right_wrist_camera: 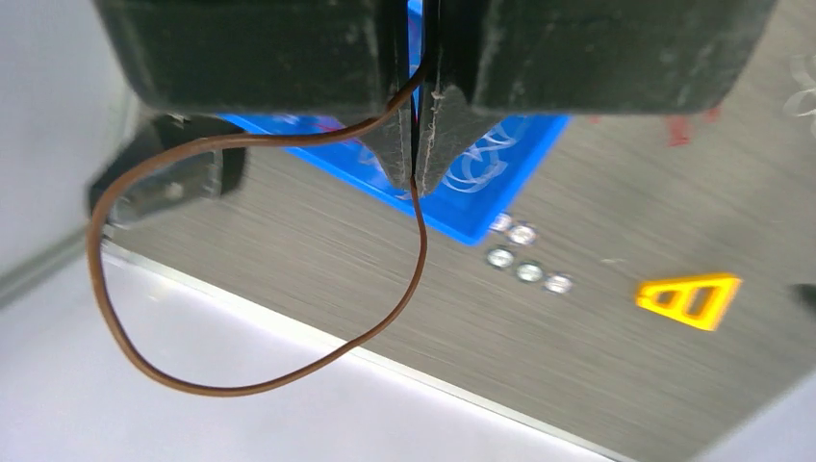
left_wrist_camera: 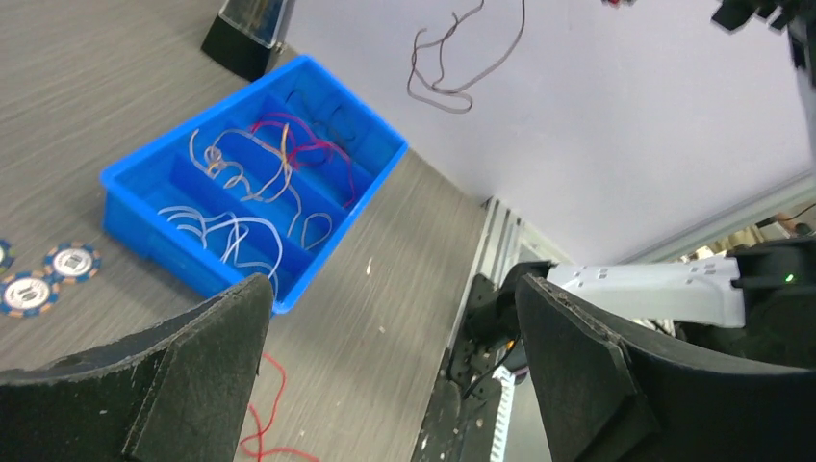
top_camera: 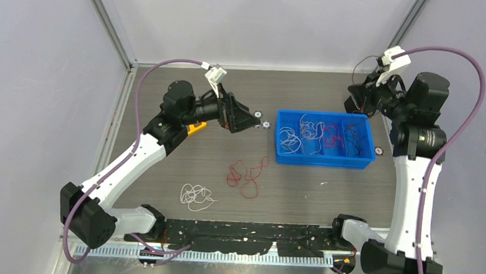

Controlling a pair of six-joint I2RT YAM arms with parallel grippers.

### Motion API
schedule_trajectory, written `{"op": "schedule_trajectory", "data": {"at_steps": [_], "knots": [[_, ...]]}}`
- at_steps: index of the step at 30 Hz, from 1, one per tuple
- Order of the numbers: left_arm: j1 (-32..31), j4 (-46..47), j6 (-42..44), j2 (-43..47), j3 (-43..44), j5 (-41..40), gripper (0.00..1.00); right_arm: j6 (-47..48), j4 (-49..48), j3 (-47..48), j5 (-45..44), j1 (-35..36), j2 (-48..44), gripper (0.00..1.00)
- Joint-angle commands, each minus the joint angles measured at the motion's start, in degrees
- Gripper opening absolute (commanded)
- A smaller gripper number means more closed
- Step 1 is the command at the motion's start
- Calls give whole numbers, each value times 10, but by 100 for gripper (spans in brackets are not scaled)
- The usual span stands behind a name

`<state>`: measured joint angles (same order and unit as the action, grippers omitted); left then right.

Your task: Untangle the cables

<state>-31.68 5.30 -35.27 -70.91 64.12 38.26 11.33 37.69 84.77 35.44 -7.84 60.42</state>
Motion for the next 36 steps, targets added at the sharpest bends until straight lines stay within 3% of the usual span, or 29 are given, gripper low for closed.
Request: {"op": "schedule_trajectory", "data": {"at_steps": [1, 5, 13, 17, 25, 29, 34, 36], "knots": [[6, -15, 69, 36, -12, -10, 100, 104, -18, 0, -43, -58, 59, 5], [6, -20, 80, 46, -18, -15, 100, 161, -44, -20, -46, -93, 119, 5], [19, -41, 103, 60, -38, -24, 100, 213, -118, -96, -66, -99, 226, 5], [31, -51, 110, 72, -60, -23, 99, 256, -83, -121, -90, -99, 280, 5], [44, -82, 103, 90, -106, -24, 100, 221, -7, -124, -144, -100, 331, 6], [45, -96, 111, 97, -114, -26, 100, 212, 48, -92, -169, -100, 320, 25], [46, -113, 122, 105, -122, -23, 100, 195, 127, -19, -178, -99, 289, 59], [46, -116, 124, 111, -124, -22, 100, 194, 149, 3, -186, -100, 278, 67]]}}
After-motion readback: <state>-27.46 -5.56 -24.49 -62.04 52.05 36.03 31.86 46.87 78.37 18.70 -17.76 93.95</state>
